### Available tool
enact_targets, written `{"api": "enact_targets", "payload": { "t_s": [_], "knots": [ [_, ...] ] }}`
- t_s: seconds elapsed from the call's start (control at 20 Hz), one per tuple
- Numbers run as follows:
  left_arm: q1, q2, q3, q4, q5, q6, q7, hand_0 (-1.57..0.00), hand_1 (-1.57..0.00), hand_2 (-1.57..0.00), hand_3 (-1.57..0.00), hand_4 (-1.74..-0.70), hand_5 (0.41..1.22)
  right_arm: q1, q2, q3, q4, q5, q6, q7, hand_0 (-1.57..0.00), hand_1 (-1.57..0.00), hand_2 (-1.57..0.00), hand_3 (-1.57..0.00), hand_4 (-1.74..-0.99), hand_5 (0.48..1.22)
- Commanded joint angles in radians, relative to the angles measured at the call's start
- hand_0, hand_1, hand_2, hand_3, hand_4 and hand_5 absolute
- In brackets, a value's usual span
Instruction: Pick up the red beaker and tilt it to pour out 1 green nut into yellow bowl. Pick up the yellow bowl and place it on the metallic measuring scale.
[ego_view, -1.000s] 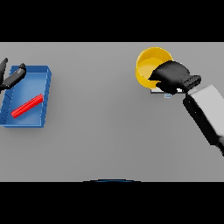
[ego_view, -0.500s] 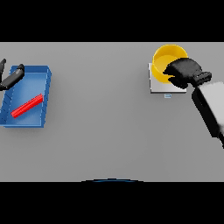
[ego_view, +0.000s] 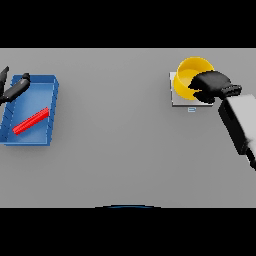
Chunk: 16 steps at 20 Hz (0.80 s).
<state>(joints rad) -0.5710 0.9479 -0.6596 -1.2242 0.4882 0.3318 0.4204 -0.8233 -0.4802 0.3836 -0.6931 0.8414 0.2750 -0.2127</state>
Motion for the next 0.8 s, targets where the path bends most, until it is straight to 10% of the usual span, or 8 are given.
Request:
{"api": "enact_targets", "payload": {
  "t_s": [0.0,0.1,0.35,0.75],
  "knots": [
    [0.006,-0.002,-0.003,0.0,-0.001,0.004,0.002,0.0,0.0,0.0,0.0,-0.73,0.715,0.008,-0.004,0.002,-0.001,-0.001,0.006,-0.004,-1.4,-1.57,-1.39,-1.36,-1.741,1.221],
    [0.0,-0.009,0.0,0.021,-0.003,-0.006,-0.012,0.0,0.0,0.0,0.0,-0.73,0.72,0.009,-0.002,-0.007,-0.004,-0.013,0.018,-0.007,-1.13,-1.32,-1.33,-1.06,-1.701,1.221],
    [-0.004,-0.025,0.0,0.048,-0.004,-0.014,-0.025,0.0,0.0,0.0,0.0,-0.73,0.717,-0.006,-0.002,-0.011,0.015,-0.011,0.047,0.029,-0.37,-0.58,-0.69,-0.61,-1.539,0.933],
    [0.001,-0.012,0.004,0.018,0.004,-0.001,-0.005,0.0,0.0,0.0,0.0,-0.72,0.696,-0.009,-0.01,0.011,0.036,0.006,0.064,-0.003,-0.06,-0.1,-0.16,-0.32,-1.422,0.785]
  ]
}}
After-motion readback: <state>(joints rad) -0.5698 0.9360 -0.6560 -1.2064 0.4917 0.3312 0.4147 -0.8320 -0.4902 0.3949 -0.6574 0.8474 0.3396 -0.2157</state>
